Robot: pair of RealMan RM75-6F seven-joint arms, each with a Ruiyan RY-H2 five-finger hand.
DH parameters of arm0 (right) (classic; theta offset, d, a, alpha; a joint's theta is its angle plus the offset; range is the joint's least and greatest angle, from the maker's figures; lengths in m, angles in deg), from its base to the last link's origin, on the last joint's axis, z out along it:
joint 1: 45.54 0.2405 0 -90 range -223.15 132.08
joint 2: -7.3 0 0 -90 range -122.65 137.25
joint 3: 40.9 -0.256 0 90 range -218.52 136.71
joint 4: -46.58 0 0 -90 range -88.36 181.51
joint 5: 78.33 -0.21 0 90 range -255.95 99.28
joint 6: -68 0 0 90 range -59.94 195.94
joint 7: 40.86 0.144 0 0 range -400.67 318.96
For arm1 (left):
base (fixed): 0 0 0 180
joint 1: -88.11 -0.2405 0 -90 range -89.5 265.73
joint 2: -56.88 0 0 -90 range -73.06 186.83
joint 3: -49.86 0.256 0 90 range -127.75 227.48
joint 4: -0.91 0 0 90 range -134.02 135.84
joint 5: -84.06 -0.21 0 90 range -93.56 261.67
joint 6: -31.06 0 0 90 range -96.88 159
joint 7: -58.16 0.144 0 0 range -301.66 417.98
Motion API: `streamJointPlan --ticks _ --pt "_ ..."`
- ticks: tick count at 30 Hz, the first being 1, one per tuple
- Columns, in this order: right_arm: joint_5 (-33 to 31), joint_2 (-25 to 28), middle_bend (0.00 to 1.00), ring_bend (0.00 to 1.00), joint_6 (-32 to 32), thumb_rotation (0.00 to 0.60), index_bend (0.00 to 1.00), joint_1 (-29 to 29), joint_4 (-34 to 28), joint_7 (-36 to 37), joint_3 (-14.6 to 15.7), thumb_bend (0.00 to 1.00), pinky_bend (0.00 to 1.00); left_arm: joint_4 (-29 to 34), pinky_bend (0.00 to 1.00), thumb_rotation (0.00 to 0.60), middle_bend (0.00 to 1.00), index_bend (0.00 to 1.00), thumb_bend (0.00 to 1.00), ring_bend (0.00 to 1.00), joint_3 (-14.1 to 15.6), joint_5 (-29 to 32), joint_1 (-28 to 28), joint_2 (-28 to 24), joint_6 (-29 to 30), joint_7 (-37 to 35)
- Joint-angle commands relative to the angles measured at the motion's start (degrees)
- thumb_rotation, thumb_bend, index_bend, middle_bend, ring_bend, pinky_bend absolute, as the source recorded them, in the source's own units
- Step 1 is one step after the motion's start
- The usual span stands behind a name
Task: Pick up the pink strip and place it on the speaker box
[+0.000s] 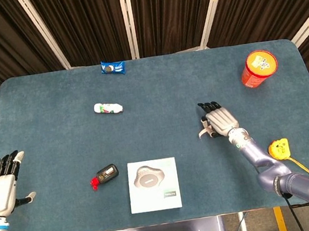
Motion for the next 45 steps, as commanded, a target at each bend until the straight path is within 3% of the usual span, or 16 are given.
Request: streamJointPlan --ticks 1,8,14,20,28,36,38,42,45 --pt "4.46 6.56 0.02 0.0 5.44 0.6 0.64 -0.08 -9.97 -1.85 0.08 0.46 0.0 0.15 0.0 0.6 0.0 0.0 0.0 0.0 0.11 -0.21 0.03 -0.16 -0.04 -0.24" --pt "9.29 15.84 0.02 0.0 9.16 0.6 0.64 0.74 -27.38 -11.42 0.09 0.46 0.0 0.66 0.0 0.6 0.0 0.0 0.0 0.0 0.45 -1.14 0.02 -0.87 -0.16 -1.78" --pt "12.59 19.28 0.03 0.0 9.2 0.6 0.64 2.25 -36.55 -21.43 0.47 0.46 0.0 0.85 0.0 0.6 0.0 0.0 0.0 0.0 0.55 -1.64 -0.04 -1.61 -0.23 -3.35" --pt "7.8 19.2 0.04 0.0 3.98 0.6 0.64 5.21 -47.02 -33.97 -0.54 0.46 0.0 0.96 0.0 0.6 0.0 0.0 0.0 0.0 0.61 -1.93 -0.04 -2.29 -0.36 -4.62" --pt "-2.28 13.42 0.04 0.0 3.29 0.6 0.64 7.82 -49.64 -46.3 -1.53 0.47 0.0 1.1 0.0 0.6 0.0 0.0 0.0 0.0 0.67 -1.9 0.0 -2.74 -0.58 -5.54" --pt "-11.97 9.73 0.04 0.0 4.81 0.6 0.63 9.88 -50.21 -52.89 -0.98 0.48 0.0 1.29 0.0 0.6 0.0 0.0 0.0 0.0 0.64 -1.82 0.04 -3.1 -0.66 -6.17" --pt "-13.94 9.24 0.03 0.0 5.45 0.6 0.57 10.43 -50.58 -54.21 -0.57 0.47 0.0 1.31 0.0 0.6 0.0 0.0 0.0 0.0 0.66 -1.79 0.11 -3.18 -0.81 -6.33" --pt "-17.44 9.28 0.0 0.0 6.38 0.6 0.24 11.34 -51.53 -55.54 0.0 0.34 0.0 1.43 0.0 0.6 0.0 0.0 0.0 0.0 0.66 -1.81 0.14 -3.27 -0.79 -6.43" --pt "-18.51 9.59 0.0 0.0 7.41 0.6 0.15 11.85 -52.03 -56.17 0.41 0.29 0.0 1.47 0.0 0.6 0.0 0.0 0.0 0.0 0.73 -1.85 0.1 -3.35 -0.76 -6.58"
